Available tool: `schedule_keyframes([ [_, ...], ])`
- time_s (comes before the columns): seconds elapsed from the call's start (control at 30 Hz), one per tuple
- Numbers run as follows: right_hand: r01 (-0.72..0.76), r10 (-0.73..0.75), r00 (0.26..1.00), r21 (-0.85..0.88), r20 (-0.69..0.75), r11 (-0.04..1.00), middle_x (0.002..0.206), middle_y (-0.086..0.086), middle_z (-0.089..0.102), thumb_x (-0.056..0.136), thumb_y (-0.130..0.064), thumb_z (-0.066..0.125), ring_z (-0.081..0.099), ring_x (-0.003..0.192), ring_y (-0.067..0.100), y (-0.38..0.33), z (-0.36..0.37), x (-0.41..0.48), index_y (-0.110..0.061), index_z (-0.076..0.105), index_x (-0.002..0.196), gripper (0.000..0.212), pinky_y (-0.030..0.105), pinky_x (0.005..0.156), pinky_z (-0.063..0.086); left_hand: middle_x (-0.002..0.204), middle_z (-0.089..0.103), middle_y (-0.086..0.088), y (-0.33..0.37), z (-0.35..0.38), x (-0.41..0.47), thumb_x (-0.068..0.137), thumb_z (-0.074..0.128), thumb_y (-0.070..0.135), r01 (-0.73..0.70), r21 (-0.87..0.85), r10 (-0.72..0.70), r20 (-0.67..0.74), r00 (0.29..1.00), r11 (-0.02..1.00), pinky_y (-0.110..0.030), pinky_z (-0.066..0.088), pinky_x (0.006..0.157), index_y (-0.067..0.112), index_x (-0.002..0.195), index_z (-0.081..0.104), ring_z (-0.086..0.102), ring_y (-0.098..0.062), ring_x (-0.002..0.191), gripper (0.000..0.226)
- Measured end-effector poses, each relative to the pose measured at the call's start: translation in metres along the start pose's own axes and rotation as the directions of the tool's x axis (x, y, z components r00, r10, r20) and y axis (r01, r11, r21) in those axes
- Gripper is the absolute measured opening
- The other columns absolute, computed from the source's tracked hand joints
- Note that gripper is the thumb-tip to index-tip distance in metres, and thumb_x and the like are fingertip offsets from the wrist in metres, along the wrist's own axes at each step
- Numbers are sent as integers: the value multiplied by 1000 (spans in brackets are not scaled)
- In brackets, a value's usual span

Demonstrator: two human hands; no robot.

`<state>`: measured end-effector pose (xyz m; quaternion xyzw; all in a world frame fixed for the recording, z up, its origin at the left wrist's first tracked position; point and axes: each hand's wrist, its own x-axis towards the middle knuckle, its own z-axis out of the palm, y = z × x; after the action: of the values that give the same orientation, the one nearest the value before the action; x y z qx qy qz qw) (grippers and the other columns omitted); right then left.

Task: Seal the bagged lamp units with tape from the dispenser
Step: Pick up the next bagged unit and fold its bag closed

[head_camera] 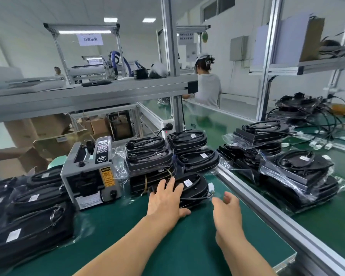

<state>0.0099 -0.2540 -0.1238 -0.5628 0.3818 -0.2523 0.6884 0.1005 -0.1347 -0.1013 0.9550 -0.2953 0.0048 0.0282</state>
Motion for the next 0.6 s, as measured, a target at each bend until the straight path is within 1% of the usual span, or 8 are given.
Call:
schedule_keyframes([
  [0.13, -78, 72, 994, 77, 78, 994, 113, -9, 56, 93, -23, 62, 56, 93, 13, 1, 6, -12, -19, 44, 138, 48, 29, 81, 41, 166, 6, 1, -5, 2, -10, 90, 56, 62, -4, -29, 2, -78, 997, 1000, -45, 27, 117, 27, 155, 20, 2, -24, 152, 82],
  [0.27, -179, 106, 945, 217, 309, 960, 119, 4, 69, 75, -46, 80, 64, 111, 20, -3, 24, -26, -10, 56, 126, 67, 35, 97, 46, 166, 6, 9, -17, 7, -38, 89, 51, 68, -3, -213, -45, -219, 975, 977, -39, 32, 116, 32, 155, 19, 0, -16, 152, 82],
  [0.33, -266, 85, 890, 360, 448, 894, 115, 11, 73, 67, -46, 80, 68, 111, 27, -9, 37, -38, -7, 57, 127, 75, 40, 99, 49, 165, 5, 15, -24, 10, -61, 88, 50, 70, 9, -324, -107, -287, 952, 946, -34, 32, 115, 35, 155, 19, -2, -10, 152, 82],
  [0.43, -363, 15, 826, 512, 564, 779, 125, 20, 67, 76, -43, 72, 66, 115, 34, -9, 56, -66, -3, 46, 140, 80, 49, 103, 49, 163, 8, 23, -37, 15, -95, 84, 49, 73, 26, -468, -218, -361, 907, 883, -25, 28, 113, 38, 154, 22, -4, -1, 150, 83],
  [0.5, -420, 17, 837, 622, 547, 661, 135, 18, 60, 78, -50, 68, 64, 118, 33, -2, 67, -84, -5, 36, 147, 88, 49, 105, 47, 159, 16, 26, -46, 15, -117, 77, 49, 76, 18, -583, -307, -400, 864, 812, -18, 21, 111, 37, 153, 28, 1, 1, 149, 88],
  [0.53, -437, 50, 858, 674, 512, 596, 137, 17, 57, 75, -53, 68, 64, 116, 31, 2, 69, -90, -9, 32, 149, 93, 46, 104, 47, 158, 20, 25, -50, 14, -125, 77, 56, 72, 17, -630, -359, -420, 834, 777, -16, 18, 110, 34, 152, 31, 6, 0, 149, 87],
  [0.57, -445, 90, 875, 717, 476, 536, 134, 17, 55, 71, -55, 67, 65, 113, 29, 4, 68, -97, -11, 27, 151, 99, 42, 102, 48, 157, 25, 22, -55, 14, -133, 78, 66, 62, 20, -665, -413, -440, 797, 747, -15, 17, 111, 31, 151, 35, 12, -2, 149, 85],
  [0.6, -442, 102, 882, 730, 461, 522, 131, 17, 54, 69, -56, 67, 65, 111, 27, 7, 67, -103, -11, 24, 152, 104, 41, 101, 47, 156, 30, 18, -59, 14, -140, 79, 75, 48, 28, -694, -464, -449, 764, 719, -16, 17, 112, 27, 150, 38, 17, -5, 149, 83],
])
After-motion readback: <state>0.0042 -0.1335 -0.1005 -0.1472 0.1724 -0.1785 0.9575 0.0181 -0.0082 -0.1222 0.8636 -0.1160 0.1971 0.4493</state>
